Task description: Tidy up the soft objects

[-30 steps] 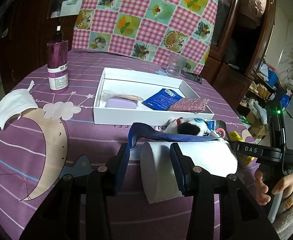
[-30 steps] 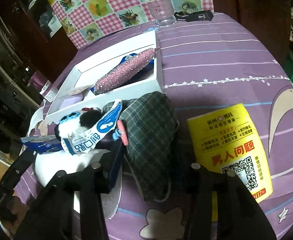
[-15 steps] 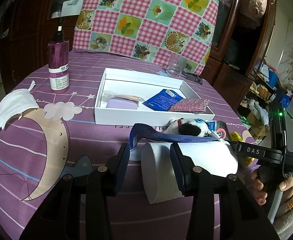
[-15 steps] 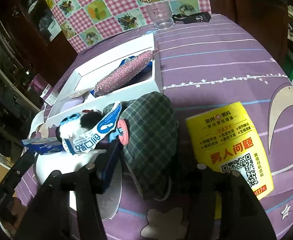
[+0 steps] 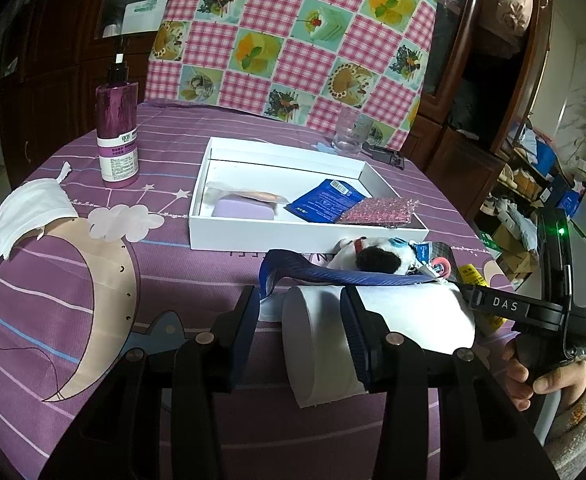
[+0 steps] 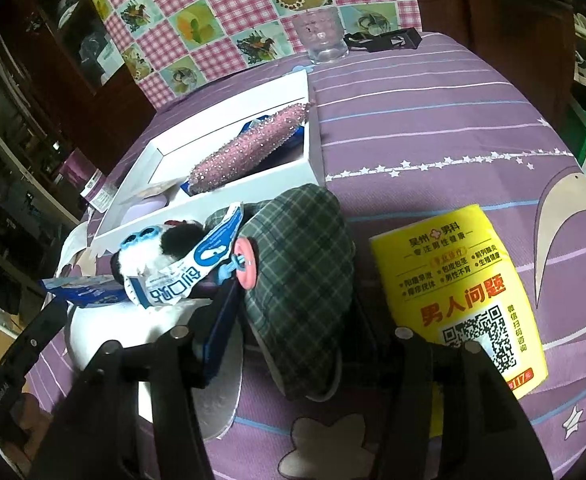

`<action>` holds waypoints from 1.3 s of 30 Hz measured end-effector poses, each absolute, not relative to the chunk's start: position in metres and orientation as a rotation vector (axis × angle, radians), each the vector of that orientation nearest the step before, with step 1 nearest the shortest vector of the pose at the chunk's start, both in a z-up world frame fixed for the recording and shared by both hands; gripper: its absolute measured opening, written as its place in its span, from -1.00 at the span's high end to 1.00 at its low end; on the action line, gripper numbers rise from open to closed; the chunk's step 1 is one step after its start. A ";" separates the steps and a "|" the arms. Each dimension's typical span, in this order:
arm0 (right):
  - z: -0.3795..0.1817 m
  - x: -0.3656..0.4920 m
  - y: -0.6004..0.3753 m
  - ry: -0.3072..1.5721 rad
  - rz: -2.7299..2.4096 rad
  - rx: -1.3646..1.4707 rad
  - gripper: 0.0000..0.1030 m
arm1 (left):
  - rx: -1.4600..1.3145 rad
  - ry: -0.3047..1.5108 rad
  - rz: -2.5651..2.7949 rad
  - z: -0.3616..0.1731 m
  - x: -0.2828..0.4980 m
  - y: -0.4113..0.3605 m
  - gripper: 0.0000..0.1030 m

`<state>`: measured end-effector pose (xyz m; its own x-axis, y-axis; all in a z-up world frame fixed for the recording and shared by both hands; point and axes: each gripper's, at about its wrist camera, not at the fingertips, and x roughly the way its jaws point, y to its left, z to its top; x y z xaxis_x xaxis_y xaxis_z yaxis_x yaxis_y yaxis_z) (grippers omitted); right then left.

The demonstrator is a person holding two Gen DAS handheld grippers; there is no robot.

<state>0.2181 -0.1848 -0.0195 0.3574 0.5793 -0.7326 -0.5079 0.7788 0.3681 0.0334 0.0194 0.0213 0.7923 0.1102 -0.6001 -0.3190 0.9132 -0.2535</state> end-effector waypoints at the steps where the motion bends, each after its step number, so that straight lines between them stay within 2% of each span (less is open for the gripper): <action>1: -0.019 0.218 -0.185 0.980 0.705 0.079 -0.09 | -0.355 0.616 0.236 0.021 0.033 0.019 0.19; 3: -0.019 0.217 -0.185 0.981 0.706 0.076 -0.08 | -0.354 0.616 0.236 0.021 0.034 0.019 0.19; 7: -0.020 0.218 -0.185 0.984 0.713 0.068 0.40 | -0.356 0.613 0.235 0.022 0.033 0.019 0.19; 10: -0.018 0.216 -0.184 0.969 0.710 0.039 0.48 | -0.359 0.605 0.229 0.024 0.033 0.018 0.19; 19: 0.005 0.205 -0.194 0.882 0.689 0.027 0.50 | -0.367 0.579 0.216 0.028 0.029 0.019 0.19; 21: 0.011 0.203 -0.196 0.863 0.691 0.045 0.50 | -0.365 0.573 0.207 0.029 0.028 0.018 0.08; 22: 0.013 0.203 -0.198 0.854 0.695 0.054 0.50 | -0.358 0.567 0.203 0.030 0.027 0.017 -0.06; 23: 0.014 0.203 -0.198 0.849 0.696 0.061 0.50 | -0.351 0.561 0.205 0.031 0.026 0.016 -0.12; 31: 0.013 0.202 -0.198 0.859 0.696 0.077 0.50 | -0.348 0.553 0.212 0.034 0.027 0.023 -0.26; 39: 0.023 0.201 -0.210 0.816 0.671 0.108 0.50 | -0.481 0.586 0.169 0.037 0.040 0.037 -0.27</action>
<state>0.2007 -0.2098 0.0232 0.4924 0.5922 -0.6378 -0.5118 0.7897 0.3382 0.0397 0.0368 0.0370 0.8232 0.0189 -0.5674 -0.2868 0.8764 -0.3869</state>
